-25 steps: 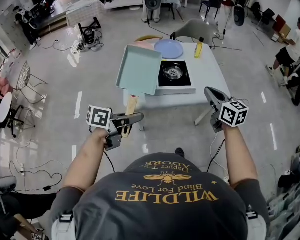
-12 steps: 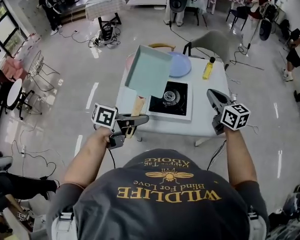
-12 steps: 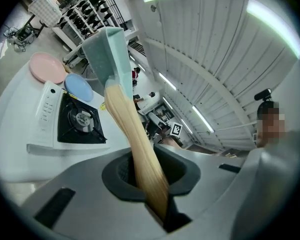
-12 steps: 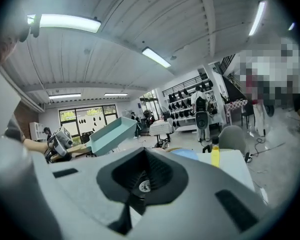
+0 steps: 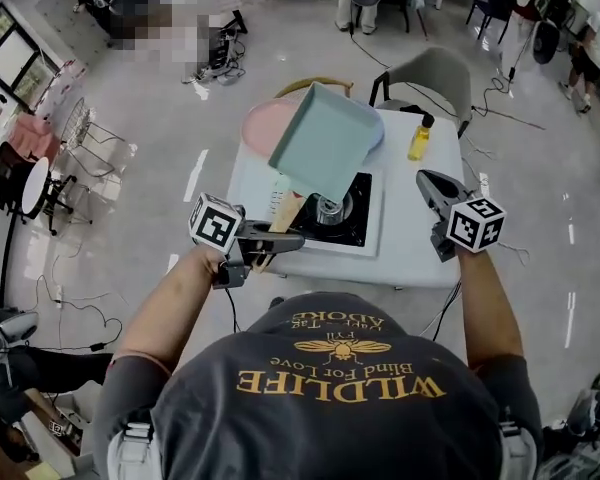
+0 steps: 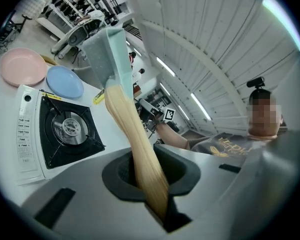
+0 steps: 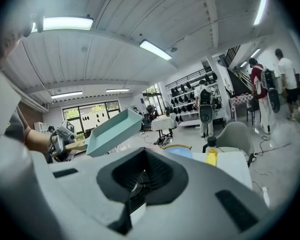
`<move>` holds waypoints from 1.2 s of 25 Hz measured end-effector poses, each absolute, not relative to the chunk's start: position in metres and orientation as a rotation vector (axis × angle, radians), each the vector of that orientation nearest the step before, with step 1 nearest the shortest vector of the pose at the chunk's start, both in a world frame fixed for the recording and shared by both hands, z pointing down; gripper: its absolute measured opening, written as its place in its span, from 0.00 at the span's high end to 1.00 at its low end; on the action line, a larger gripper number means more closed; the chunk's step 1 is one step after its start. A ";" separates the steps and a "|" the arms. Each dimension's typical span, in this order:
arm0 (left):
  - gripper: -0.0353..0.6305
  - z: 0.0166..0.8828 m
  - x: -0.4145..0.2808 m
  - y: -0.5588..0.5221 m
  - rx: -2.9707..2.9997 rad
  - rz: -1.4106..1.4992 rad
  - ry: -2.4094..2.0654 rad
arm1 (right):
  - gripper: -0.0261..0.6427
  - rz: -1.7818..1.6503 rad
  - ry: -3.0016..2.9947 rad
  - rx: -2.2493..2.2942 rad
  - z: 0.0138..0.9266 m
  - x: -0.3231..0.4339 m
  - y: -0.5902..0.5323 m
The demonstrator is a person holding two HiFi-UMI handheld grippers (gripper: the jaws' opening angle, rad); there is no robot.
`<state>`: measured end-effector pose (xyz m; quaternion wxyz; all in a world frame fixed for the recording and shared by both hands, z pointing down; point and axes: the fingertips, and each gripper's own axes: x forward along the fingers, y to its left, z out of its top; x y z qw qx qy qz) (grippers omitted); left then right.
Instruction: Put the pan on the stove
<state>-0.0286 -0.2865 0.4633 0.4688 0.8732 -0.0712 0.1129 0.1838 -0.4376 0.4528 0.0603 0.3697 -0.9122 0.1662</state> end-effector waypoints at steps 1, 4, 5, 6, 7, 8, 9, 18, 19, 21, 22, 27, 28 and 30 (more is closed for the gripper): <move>0.86 0.467 -0.032 -0.289 2.143 0.296 -0.144 | 0.96 0.506 -2.752 1.132 0.456 0.182 -0.440; 0.86 0.477 -0.044 -0.300 2.151 0.366 -0.040 | 0.96 0.490 -2.711 1.188 0.456 0.177 -0.447; 0.86 0.480 -0.049 -0.302 2.151 0.392 -0.004 | 0.96 0.486 -2.695 1.213 0.455 0.175 -0.447; 0.86 0.483 -0.056 -0.303 2.147 0.417 0.028 | 0.96 0.490 -2.682 1.235 0.454 0.172 -0.446; 0.86 0.486 -0.064 -0.304 2.142 0.442 0.055 | 0.96 0.499 -2.672 1.252 0.454 0.167 -0.445; 0.86 0.489 -0.073 -0.304 2.136 0.467 0.079 | 0.96 0.507 -2.664 1.262 0.455 0.162 -0.445; 0.86 0.494 -0.081 -0.305 2.132 0.493 0.101 | 0.96 0.515 -2.654 1.271 0.457 0.157 -0.445; 0.86 0.554 -0.105 -0.315 2.038 0.731 0.281 | 0.96 0.608 -2.548 1.348 0.491 0.160 -0.456; 0.86 0.559 -0.105 -0.318 2.027 0.744 0.294 | 0.96 0.618 -2.541 1.353 0.494 0.163 -0.457; 0.86 0.567 -0.105 -0.323 2.005 0.760 0.318 | 0.96 0.636 -2.532 1.366 0.501 0.171 -0.463; 0.86 0.569 -0.105 -0.325 1.994 0.765 0.330 | 0.96 0.645 -2.528 1.371 0.503 0.174 -0.465; 0.86 0.580 -0.107 -0.325 1.936 0.787 0.390 | 0.96 0.699 -2.495 1.379 0.520 0.184 -0.466; 0.86 0.582 -0.107 -0.325 1.926 0.790 0.400 | 0.96 0.706 -2.492 1.382 0.523 0.186 -0.466; 0.85 0.588 -0.107 -0.324 1.909 0.794 0.421 | 0.96 0.716 -2.489 1.389 0.528 0.189 -0.468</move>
